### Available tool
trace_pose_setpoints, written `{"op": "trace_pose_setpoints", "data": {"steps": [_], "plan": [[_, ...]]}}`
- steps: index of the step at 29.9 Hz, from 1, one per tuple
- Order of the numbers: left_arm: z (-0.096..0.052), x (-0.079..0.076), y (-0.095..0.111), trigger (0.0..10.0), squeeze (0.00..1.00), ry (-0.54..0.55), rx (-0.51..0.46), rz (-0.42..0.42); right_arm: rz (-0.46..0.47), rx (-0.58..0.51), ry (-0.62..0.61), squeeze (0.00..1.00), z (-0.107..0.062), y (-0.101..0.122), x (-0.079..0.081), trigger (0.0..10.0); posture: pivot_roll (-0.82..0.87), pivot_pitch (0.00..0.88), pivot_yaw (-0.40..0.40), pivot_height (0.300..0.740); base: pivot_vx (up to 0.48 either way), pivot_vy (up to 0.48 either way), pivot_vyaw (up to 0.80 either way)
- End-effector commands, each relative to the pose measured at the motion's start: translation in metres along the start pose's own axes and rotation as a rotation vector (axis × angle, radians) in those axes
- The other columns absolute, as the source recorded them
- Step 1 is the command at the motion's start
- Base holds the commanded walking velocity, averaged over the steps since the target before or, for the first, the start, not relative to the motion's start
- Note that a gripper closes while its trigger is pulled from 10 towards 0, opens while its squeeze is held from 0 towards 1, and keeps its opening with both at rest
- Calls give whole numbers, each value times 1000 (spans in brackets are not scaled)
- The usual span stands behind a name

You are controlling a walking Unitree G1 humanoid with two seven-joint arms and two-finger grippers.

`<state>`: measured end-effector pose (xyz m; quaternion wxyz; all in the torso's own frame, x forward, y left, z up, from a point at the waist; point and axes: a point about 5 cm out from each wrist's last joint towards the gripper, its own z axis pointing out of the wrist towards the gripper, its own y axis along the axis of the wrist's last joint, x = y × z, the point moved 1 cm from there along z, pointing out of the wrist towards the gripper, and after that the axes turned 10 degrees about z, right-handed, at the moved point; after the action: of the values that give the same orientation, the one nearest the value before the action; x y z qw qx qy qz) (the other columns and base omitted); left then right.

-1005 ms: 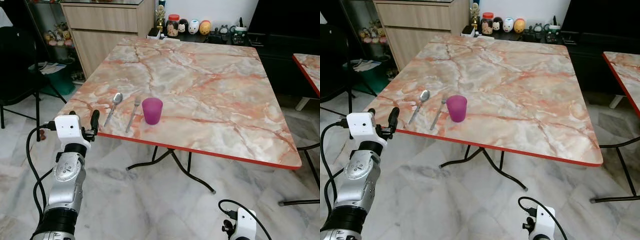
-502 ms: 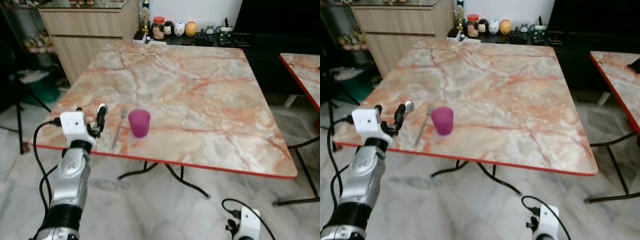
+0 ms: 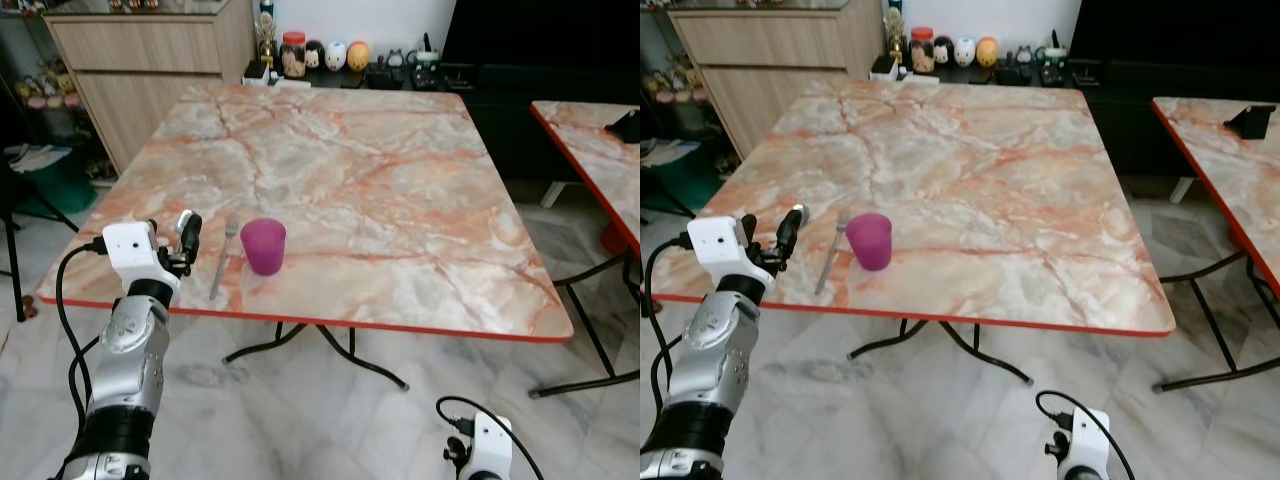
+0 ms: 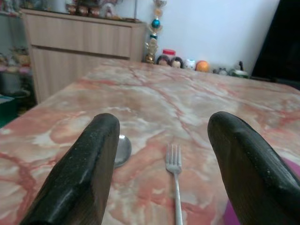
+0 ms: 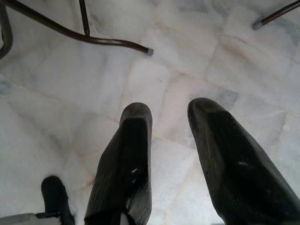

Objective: Setting the table

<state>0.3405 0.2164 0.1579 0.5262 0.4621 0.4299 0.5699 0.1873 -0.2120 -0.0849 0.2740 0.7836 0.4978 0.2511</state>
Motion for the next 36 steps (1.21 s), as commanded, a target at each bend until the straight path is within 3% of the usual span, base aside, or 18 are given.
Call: {"op": "trace_pose_setpoints", "data": {"steps": [1,2,6,9,10,15,17,25,30,34,36], "plan": [[5,-1,8,10000,0,-36,-5,17,5,4,-1,0,0,-1,1,10000,51,49,-22,740,0,0,0],[7,-2,8,10000,0,-69,16,31,5,5,-1,0,0,-1,1,10000,51,49,-22,740,0,0,0],[23,-11,27,10000,0,-162,25,-64,4,7,1,0,0,-2,2,10000,51,44,-18,740,0,0,0],[28,-16,31,10000,0,-188,40,-53,5,6,2,0,0,-2,2,10000,51,44,-18,740,0,0,0],[34,-21,35,10000,0,-217,69,-8,4,6,2,0,0,-2,2,10000,50,48,-17,740,0,0,0],[41,-30,33,10000,0,-274,161,52,4,6,1,0,0,-2,3,10000,49,49,-15,740,0,0,0],[43,-43,31,10000,0,-349,218,62,4,8,1,0,0,-3,3,10000,53,52,-12,740,0,0,0],[48,-54,15,10000,0,-322,362,116,10,10,6,0,0,-4,7,10000,55,58,-7,740,0,0,0],[51,-56,14,10000,0,-263,392,50,13,9,6,0,-1,-4,7,10000,55,59,-4,740,0,0,0],[58,-63,21,10000,0,-154,401,-111,14,8,4,0,-1,-5,7,10000,57,63,-3,740,0,0,0],[61,-62,25,10000,0,-117,381,-131,15,8,4,0,-1,-5,7,10000,51,61,-1,740,0,0,0]]}}
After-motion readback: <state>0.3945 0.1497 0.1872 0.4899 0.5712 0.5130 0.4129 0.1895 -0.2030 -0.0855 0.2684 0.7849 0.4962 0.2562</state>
